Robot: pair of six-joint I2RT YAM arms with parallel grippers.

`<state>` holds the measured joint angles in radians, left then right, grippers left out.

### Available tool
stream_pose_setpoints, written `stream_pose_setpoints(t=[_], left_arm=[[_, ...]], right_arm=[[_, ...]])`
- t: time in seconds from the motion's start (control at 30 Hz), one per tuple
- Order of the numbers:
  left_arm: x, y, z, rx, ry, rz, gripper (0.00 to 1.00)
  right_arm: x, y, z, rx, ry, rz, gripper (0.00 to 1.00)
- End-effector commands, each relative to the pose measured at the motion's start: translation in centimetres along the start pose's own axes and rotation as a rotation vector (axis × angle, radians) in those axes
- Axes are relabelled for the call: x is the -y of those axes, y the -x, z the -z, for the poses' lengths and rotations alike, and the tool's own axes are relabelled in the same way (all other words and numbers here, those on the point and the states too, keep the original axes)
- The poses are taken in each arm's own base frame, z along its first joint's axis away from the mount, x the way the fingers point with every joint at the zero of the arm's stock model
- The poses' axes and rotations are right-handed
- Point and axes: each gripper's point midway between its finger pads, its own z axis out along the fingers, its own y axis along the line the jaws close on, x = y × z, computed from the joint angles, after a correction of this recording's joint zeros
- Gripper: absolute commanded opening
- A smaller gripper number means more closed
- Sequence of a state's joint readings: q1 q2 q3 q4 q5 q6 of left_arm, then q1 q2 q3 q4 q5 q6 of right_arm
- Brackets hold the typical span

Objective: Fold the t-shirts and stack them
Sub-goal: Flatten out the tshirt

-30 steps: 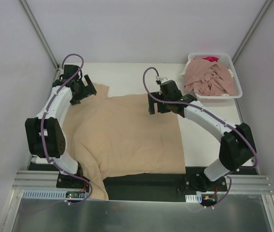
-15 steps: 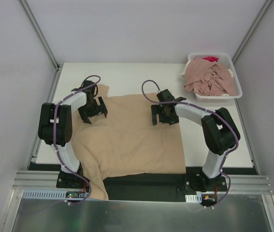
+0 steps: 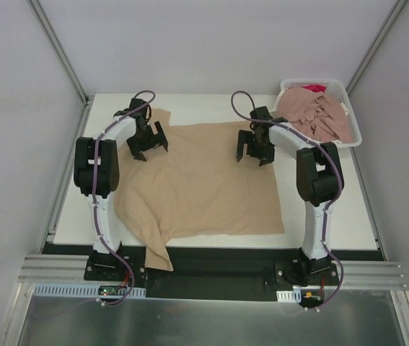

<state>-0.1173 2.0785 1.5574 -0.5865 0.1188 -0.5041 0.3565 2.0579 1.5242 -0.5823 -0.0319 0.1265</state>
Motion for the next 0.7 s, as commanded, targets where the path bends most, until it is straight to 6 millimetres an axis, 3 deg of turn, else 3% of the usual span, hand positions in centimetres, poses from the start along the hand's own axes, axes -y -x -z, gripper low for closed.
stream_pose_setpoints(t=[0.0, 0.17, 0.23, 0.27, 0.4, 0.43, 0.5, 0.53, 0.57, 0.6, 0.63, 0.67], left_arm=[[3.4, 2.5, -2.1, -0.002, -0.123, -0.065, 0.99], [6.9, 7.0, -2.6, 0.072, -0.208, -0.112, 0.99], [7.5, 7.9, -3.1, 0.077, -0.219, -0.119, 0.99], [8.7, 9.4, -1.9, 0.116, -0.247, -0.131, 0.99], [10.0, 10.1, 2.0, 0.151, -0.284, -0.151, 0.99], [10.2, 10.6, 4.7, 0.205, -0.277, -0.162, 0.99], [9.3, 9.1, 6.0, 0.208, -0.240, -0.165, 0.99], [9.4, 9.0, 9.5, 0.266, -0.243, -0.172, 0.99], [7.6, 7.3, 8.9, 0.242, -0.177, -0.159, 0.99], [7.0, 6.4, 9.6, 0.252, -0.154, -0.152, 0.99], [6.6, 5.7, 12.6, 0.303, -0.156, -0.141, 0.99], [4.1, 3.5, 11.3, 0.265, -0.079, -0.114, 0.99]], right_arm=[[2.2, 2.8, -1.5, -0.031, -0.049, -0.007, 0.97], [3.2, 7.0, -1.2, 0.041, -0.087, 0.003, 0.97], [2.7, 9.0, -0.1, 0.080, -0.070, 0.020, 0.97], [2.3, 9.4, 0.4, 0.092, -0.056, 0.031, 0.97], [0.0, 10.8, 4.0, 0.164, 0.026, 0.114, 0.97], [-0.5, 11.0, 4.8, 0.188, 0.030, 0.132, 0.97], [-1.4, 10.3, 7.2, 0.229, 0.030, 0.169, 0.97], [-2.6, 9.8, 7.8, 0.248, 0.047, 0.192, 0.97], [-2.2, 8.8, 8.9, 0.264, 0.023, 0.193, 0.97], [-2.3, 8.1, 9.2, 0.274, 0.019, 0.194, 0.97], [-2.9, 7.1, 9.5, 0.276, 0.025, 0.191, 0.97], [-3.2, 6.6, 10.9, 0.303, 0.038, 0.184, 0.97]])
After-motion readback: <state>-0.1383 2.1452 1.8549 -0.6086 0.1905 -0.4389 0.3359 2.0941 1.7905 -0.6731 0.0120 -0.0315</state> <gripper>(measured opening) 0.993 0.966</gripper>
